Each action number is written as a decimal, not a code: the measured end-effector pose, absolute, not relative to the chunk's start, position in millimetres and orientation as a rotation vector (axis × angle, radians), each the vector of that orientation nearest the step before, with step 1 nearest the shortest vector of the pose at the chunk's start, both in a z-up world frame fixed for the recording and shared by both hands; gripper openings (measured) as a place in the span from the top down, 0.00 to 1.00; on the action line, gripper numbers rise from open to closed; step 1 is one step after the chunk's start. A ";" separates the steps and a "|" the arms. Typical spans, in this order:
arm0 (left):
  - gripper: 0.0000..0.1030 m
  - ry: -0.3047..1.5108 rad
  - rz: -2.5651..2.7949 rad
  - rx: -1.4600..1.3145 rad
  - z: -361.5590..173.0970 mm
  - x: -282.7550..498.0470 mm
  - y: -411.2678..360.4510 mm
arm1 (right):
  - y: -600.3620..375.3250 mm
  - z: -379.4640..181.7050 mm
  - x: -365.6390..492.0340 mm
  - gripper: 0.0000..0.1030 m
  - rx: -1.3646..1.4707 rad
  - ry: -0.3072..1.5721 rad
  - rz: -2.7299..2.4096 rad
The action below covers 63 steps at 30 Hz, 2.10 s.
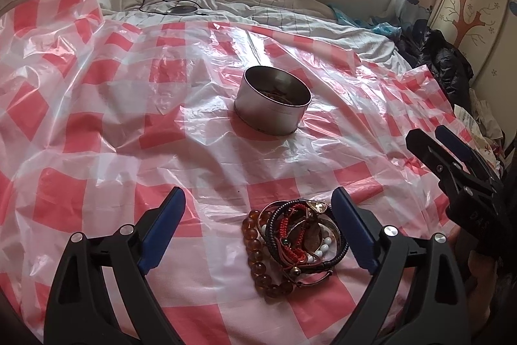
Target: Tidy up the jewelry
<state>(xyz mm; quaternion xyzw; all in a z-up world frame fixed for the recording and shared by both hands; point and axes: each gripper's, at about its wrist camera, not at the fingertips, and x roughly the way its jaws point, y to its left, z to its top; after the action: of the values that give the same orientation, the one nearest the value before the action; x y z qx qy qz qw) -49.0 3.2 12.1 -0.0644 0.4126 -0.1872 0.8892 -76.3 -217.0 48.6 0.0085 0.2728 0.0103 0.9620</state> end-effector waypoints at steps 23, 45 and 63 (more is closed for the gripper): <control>0.14 0.876 -0.437 -0.191 13.3 -43.1 31.9 | -229.0 29.6 -62.9 0.07 0.078 0.701 0.036; 0.29 0.722 -0.540 0.303 6.9 -75.3 -63.1 | -245.2 26.3 -59.9 0.07 0.226 0.740 0.095; 0.97 0.826 -0.683 -0.237 13.0 -39.7 1.8 | -243.1 27.1 -57.1 0.07 0.236 0.739 0.130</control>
<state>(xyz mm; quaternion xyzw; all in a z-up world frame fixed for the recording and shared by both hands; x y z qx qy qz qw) -39.7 1.8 13.0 -0.1125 0.3926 -0.3247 0.8531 -57.1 -243.1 27.1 0.1149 0.3601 0.0632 0.9236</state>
